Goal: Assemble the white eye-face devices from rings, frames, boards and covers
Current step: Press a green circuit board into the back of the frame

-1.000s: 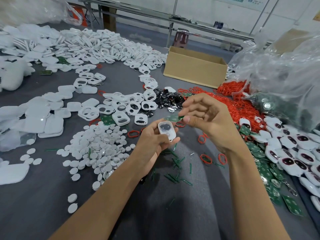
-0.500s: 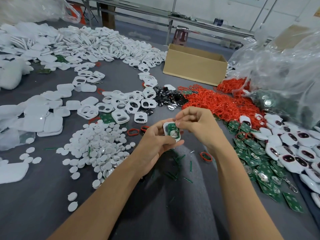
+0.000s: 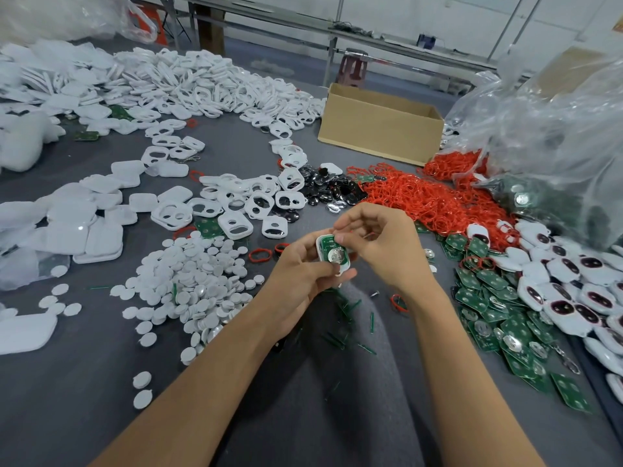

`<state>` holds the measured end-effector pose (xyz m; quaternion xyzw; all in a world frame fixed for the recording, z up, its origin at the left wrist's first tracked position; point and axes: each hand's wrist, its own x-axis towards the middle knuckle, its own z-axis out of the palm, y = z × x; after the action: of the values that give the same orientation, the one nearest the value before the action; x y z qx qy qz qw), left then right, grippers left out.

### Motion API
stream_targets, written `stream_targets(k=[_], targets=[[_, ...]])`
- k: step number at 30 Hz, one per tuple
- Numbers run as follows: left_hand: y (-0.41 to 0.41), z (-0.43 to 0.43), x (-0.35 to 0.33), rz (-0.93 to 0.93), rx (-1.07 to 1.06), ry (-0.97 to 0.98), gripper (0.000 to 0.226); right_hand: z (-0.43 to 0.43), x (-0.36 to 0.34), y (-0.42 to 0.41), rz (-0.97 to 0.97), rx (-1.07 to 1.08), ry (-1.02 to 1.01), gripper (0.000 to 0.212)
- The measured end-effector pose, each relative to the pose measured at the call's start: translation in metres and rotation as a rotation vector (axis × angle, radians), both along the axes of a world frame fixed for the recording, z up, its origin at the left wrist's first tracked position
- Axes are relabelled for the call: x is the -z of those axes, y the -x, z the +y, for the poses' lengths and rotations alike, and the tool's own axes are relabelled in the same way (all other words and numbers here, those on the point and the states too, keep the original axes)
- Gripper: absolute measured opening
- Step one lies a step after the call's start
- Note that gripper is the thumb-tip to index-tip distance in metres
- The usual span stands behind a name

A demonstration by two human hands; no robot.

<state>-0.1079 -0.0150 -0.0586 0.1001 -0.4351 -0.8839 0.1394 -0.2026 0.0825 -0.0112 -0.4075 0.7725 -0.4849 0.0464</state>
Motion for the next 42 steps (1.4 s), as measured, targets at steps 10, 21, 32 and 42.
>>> stream_targets(k=[10, 21, 32, 42], targets=[[0.001, -0.001, 0.0, 0.02, 0.006, -0.008, 0.048, -0.002, 0.007, -0.002, 0.143, 0.043, 0.018, 0.013], [0.003, -0.004, 0.003, 0.057, -0.007, -0.04, 0.037, -0.003, 0.017, -0.002, 0.463, 0.076, -0.13, 0.011], [0.003, -0.002, 0.0, 0.022, -0.028, -0.08, 0.041, -0.006, 0.018, -0.001, 0.265, 0.084, -0.019, 0.012], [0.003, -0.003, -0.005, -0.013, -0.077, -0.192, 0.052, -0.004, 0.01, -0.002, 0.165, 0.106, -0.095, 0.015]])
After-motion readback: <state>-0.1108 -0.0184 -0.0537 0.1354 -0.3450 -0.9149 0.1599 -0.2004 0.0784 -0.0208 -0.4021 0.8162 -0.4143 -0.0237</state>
